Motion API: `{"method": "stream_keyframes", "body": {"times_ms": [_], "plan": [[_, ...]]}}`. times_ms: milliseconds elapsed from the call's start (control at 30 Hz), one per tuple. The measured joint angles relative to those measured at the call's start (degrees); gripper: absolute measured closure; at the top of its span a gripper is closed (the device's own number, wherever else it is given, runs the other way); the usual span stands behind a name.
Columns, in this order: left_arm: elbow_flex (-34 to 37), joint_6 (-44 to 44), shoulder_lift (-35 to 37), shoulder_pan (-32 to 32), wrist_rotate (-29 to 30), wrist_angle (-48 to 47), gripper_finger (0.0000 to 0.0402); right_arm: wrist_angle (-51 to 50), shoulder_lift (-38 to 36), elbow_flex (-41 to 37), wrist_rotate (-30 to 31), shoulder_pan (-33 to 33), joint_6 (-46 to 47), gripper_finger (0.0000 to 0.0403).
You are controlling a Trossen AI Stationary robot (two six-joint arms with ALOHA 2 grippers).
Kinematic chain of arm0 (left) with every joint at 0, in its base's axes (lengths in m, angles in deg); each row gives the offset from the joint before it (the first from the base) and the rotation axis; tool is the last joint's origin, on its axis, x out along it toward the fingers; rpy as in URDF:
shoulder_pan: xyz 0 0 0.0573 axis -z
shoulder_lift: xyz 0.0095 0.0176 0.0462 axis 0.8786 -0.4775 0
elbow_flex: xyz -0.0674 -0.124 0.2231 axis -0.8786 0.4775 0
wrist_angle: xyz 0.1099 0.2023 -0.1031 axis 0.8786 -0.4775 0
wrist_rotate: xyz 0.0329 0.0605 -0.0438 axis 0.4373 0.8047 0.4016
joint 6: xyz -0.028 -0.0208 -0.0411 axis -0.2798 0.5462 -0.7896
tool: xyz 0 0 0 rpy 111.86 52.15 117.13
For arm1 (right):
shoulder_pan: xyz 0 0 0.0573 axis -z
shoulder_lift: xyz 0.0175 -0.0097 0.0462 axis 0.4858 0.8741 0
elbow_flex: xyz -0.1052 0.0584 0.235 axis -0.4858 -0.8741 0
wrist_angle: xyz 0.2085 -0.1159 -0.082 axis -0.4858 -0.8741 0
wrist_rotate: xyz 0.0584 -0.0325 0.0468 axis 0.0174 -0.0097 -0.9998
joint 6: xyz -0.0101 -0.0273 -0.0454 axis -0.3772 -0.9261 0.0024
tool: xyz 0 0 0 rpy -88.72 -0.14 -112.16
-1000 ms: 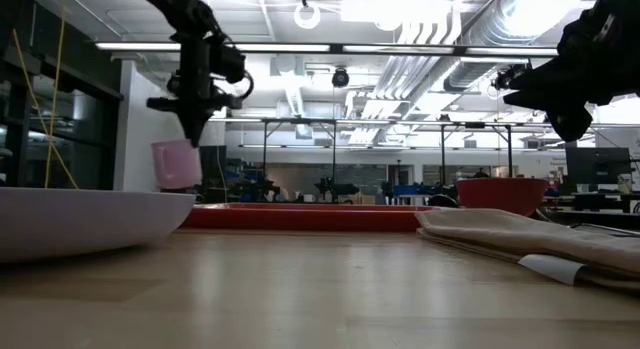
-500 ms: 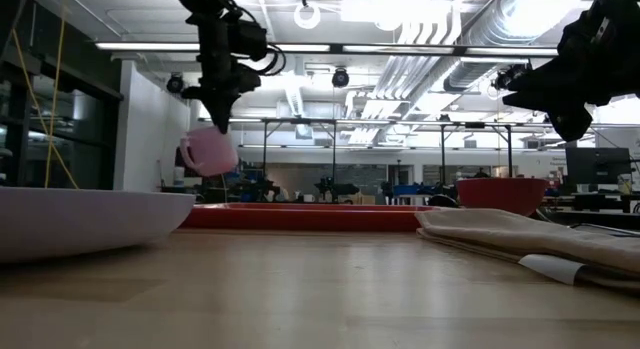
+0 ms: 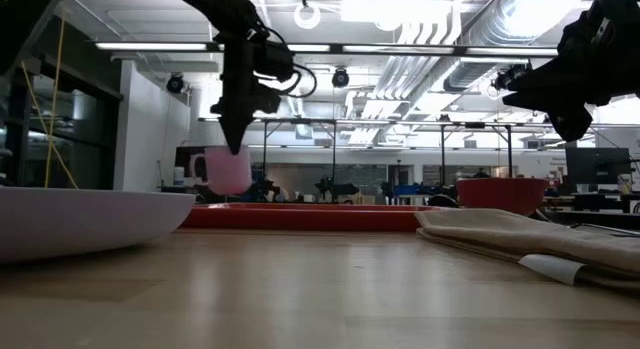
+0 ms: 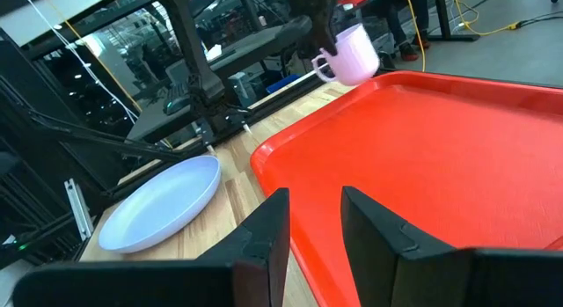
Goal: Set up tray
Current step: Put the pink mug on the tray
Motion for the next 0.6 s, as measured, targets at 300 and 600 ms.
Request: {"method": "stream_keyframes", "body": {"times_ms": [300, 600], "plan": [[-10.74, 3.37, -7.01, 0.52, 1.77, -4.82, 0.0389, 0.20, 0.01, 0.00, 0.02, 0.02, 0.02, 0.0320], [-12.80, 5.50, -8.76, 0.54, 2.17, -6.22, 0.0389, 0.31, 0.00, 0.00, 0.00, 0.00, 0.42, 0.0320]]}}
